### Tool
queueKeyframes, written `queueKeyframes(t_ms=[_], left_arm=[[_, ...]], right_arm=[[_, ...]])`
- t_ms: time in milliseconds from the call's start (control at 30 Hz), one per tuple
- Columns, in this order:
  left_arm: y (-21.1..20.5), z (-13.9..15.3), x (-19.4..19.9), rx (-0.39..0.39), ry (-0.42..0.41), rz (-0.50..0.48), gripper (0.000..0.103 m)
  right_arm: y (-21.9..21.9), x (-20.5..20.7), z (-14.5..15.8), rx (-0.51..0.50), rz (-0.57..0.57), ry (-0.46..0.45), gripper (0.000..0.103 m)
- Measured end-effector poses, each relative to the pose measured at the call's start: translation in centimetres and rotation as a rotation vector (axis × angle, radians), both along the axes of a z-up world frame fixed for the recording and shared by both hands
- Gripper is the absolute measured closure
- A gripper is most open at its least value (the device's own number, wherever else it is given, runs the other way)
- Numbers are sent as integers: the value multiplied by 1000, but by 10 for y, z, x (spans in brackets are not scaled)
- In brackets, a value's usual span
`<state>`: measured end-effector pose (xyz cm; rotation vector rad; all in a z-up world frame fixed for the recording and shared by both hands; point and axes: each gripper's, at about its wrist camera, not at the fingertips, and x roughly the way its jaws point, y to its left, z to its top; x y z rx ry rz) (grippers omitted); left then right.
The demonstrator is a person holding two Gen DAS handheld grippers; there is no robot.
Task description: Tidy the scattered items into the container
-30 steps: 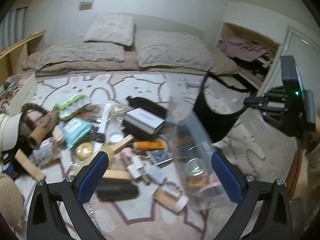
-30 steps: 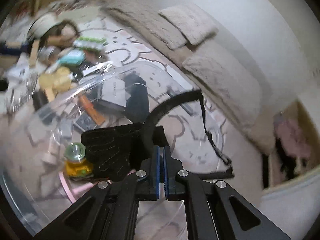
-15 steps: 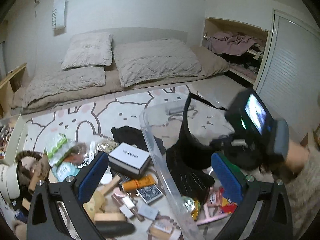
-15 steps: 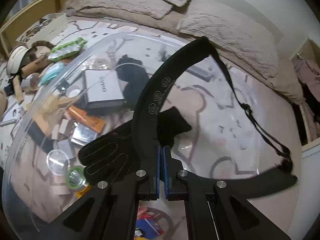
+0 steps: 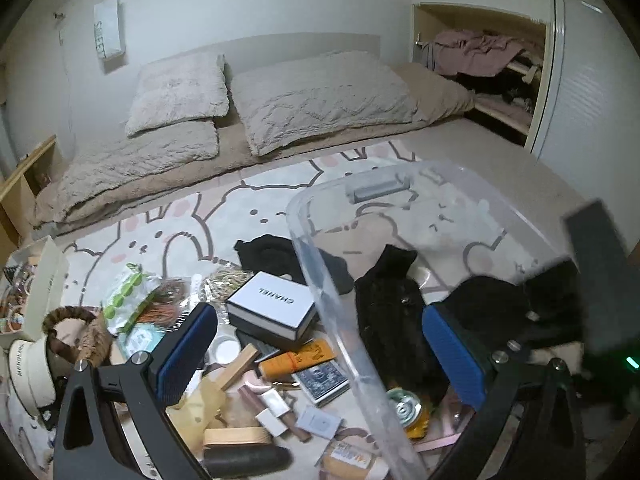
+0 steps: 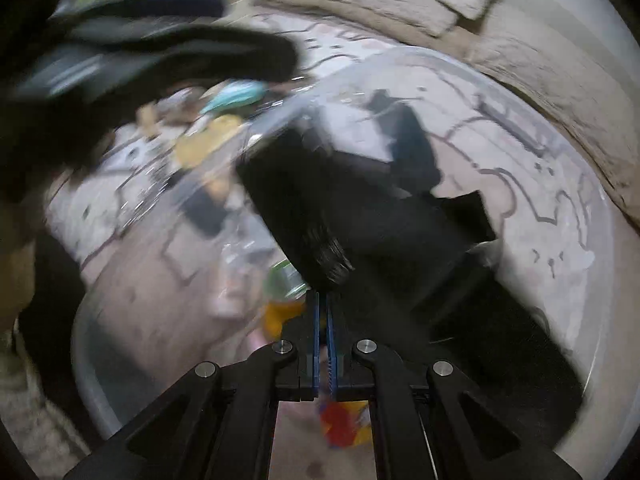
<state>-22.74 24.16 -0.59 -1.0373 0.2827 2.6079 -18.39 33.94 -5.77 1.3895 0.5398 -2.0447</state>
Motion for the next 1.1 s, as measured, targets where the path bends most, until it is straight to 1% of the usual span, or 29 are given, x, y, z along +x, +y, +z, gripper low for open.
queueKeyframes(t_ms=[67,133,167,233,333,433,567,700,767,833,867,900,933,967,1000,1100], left_arm=[[-5,1,7,-12,13,-2,0],[-9,3,13,-6,17,-5,0],[-11,3,15,0,17,-8,0],[-14,5,21,15,16,-13,0],[-19,5,31,48,10,-22,0],[-26,2,42,84,-8,-30,0],[-34,-3,53,96,-16,-30,0],[-44,-8,62,98,-24,-24,0],[-49,-9,66,97,-25,-21,0],[-55,-9,68,95,-23,-13,0],[-59,-10,68,96,-21,-9,0],[-62,-10,69,98,-20,-5,0],[-65,-10,69,101,-21,-1,0],[-69,-10,70,105,-22,3,0],[-72,-10,70,110,-23,6,0],[-80,-13,70,122,-26,13,0]], right_arm=[[-1,20,7,5,33,13,100],[3,39,20,-2,45,30,100],[5,43,24,-3,46,38,100],[11,55,42,-1,43,82,100],[23,58,63,7,10,137,100],[32,45,78,10,-53,178,100],[40,18,78,13,-172,211,100],[51,-14,80,-113,-314,186,99],[54,-27,83,-168,-367,173,99],[52,-42,83,-201,-404,151,99],[51,-48,81,-202,-407,139,99],[49,-53,80,-194,-412,131,93],[46,-56,78,-179,-419,130,82],[44,-57,77,-169,-418,125,32],[41,-59,74,-149,-410,113,0],[35,-67,63,-79,-407,146,0]])
